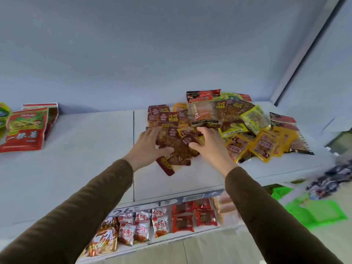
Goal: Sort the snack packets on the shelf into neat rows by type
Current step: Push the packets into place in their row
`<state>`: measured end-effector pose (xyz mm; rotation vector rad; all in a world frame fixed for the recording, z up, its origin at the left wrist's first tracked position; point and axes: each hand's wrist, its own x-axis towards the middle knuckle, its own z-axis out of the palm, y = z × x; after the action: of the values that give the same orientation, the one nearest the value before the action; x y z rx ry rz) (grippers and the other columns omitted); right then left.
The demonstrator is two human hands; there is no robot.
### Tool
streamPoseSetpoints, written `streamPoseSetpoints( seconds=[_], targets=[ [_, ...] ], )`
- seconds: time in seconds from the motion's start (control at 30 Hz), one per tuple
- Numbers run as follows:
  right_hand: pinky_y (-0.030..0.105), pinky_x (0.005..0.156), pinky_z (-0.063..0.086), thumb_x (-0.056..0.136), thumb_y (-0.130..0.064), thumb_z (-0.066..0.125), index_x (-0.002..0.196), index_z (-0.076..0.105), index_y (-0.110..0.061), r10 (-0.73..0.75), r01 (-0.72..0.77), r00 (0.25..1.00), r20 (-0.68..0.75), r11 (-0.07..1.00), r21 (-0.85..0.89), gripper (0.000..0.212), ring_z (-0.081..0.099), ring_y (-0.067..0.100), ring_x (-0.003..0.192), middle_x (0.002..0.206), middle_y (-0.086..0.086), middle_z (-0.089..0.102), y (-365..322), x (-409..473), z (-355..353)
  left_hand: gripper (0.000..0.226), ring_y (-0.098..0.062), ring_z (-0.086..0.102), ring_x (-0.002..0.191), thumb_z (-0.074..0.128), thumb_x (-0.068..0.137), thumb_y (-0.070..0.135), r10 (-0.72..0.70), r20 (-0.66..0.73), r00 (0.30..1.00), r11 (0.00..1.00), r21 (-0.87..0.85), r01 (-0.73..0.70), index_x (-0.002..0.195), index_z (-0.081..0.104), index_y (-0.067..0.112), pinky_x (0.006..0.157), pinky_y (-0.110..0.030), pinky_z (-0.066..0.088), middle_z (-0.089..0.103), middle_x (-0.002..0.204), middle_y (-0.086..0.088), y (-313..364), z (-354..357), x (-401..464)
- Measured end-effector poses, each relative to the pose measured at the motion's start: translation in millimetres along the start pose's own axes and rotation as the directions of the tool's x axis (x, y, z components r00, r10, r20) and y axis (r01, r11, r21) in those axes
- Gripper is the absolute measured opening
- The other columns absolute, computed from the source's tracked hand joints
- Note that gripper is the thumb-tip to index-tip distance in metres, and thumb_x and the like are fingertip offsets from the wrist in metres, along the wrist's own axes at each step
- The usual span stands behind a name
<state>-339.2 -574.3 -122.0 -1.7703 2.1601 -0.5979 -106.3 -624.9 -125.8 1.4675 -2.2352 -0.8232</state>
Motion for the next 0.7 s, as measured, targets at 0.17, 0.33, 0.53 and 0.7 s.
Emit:
streamPoseSetpoints(
  seconds=[0.17, 0.33, 0.53, 0.7],
  targets=[
    [0.049, 0.110, 0.038, 0.081, -0.068, 0.068, 0.154, 0.028, -0.021, -0.022, 0.023, 0.995, 0.097, 1.000, -0.010, 0.096, 0.039, 0.035, 0.137, 0.148, 0.016, 0.043, 10.7, -2.0, 7.4, 0.115, -0.026, 0.023, 0.149, 0.069, 0.075, 0.076, -0.146, -0.008, 0.989, 0.989, 0.004, 0.146, 0.161, 0.008, 0.030, 0.120, -0.054, 0.030, 0.028, 0.163, 0.000, 11.2, 20.2, 6.1],
    [0.046, 0.107, 0.034, 0.081, -0.067, 0.069, 0.156, 0.024, -0.022, -0.064, 0.068, 0.994, 0.094, 0.997, -0.039, 0.099, 0.037, 0.036, 0.133, 0.143, 0.017, 0.043, 6.2, 1.1, 9.8, 0.118, -0.029, 0.030, 0.143, 0.085, 0.076, 0.047, -0.179, -0.053, 0.982, 0.974, -0.150, 0.169, 0.159, 0.001, 0.039, 0.116, -0.058, 0.035, 0.040, 0.151, -0.005, 19.3, 22.2, 8.7],
    [0.039, 0.088, 0.050, 0.079, -0.077, 0.059, 0.159, 0.014, -0.023, -0.104, 0.095, 0.993, -0.055, 0.984, -0.151, 0.106, 0.051, 0.032, 0.119, 0.131, 0.014, 0.051, -1.3, -12.0, 22.2, 0.123, -0.025, 0.047, 0.134, 0.093, 0.069, 0.028, -0.145, -0.121, 0.982, 0.942, -0.320, 0.099, 0.152, 0.005, 0.051, 0.106, -0.057, 0.049, 0.040, 0.149, 0.000, 17.5, 23.0, 9.1],
    [0.034, 0.084, 0.050, 0.083, -0.066, 0.067, 0.160, 0.011, -0.026, -0.084, 0.083, 0.996, -0.034, 0.996, -0.020, 0.103, 0.056, 0.029, 0.119, 0.138, 0.014, 0.046, -8.0, -14.4, 26.0, 0.119, -0.014, 0.060, 0.117, 0.087, 0.076, 0.003, -0.125, -0.093, 0.988, 0.854, -0.517, 0.059, 0.155, 0.006, 0.041, 0.085, -0.023, 0.058, 0.051, 0.134, 0.005, 13.3, 20.5, 7.0]
  ],
)
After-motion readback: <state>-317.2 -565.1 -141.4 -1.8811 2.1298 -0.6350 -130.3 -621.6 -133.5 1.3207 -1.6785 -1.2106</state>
